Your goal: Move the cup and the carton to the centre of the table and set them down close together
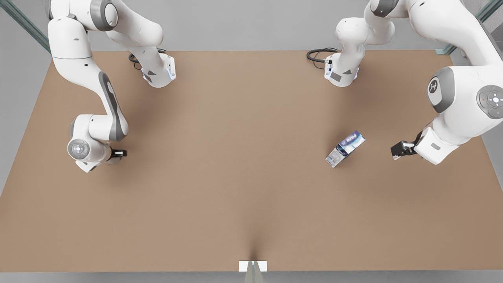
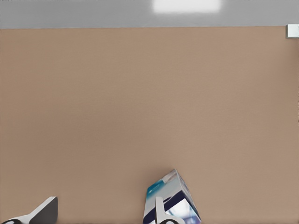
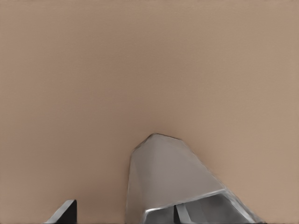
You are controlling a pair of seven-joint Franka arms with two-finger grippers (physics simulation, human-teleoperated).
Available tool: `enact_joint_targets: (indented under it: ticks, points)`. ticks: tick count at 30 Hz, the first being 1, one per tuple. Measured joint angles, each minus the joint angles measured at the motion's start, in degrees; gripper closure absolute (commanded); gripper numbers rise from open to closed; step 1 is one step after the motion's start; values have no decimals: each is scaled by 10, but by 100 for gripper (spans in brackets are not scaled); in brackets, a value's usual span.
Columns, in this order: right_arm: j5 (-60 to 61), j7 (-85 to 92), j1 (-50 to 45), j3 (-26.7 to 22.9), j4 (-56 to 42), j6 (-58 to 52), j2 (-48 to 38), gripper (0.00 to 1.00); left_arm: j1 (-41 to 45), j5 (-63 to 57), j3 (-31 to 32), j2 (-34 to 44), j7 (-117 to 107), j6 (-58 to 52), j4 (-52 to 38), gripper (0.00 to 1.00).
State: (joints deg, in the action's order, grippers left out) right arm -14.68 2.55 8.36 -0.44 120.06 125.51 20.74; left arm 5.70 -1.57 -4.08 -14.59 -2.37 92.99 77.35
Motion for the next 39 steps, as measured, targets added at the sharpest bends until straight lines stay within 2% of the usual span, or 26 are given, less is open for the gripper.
enact_joint_targets:
  ticks: [3, 6, 9, 24, 27, 32, 35, 39]
  points:
    - [0, 0, 1, 0, -2, 2, 4, 63, 0, 0, 0, 0, 0, -1, 1, 0]
    - [1, -4, 2, 0, -4, 1, 7, 73, 0, 0, 0, 0, 0, -1, 0, 0]
    - [1, -4, 3, 0, -4, 0, 7, 79, 0, 0, 0, 0, 0, -2, 1, 0]
    - [9, 2, 6, 7, -29, -8, 3, 79, 0, 0, 0, -3, 1, -2, 1, 0]
    - [44, -3, -2, 68, -82, -10, 4, 79, 0, 0, 0, -3, 1, -1, 0, 0]
    - [159, -112, -157, 75, -205, -43, 66, 79, 9, -1, 27, -5, 15, -1, -4, 0]
    - [167, -179, -247, 74, -295, -50, 125, 79, 5, -11, 20, 2, 283, -20, -4, 0]
    - [178, -223, -327, 73, -392, -92, 184, 79, 10, -18, 27, -4, 403, -10, 2, 0]
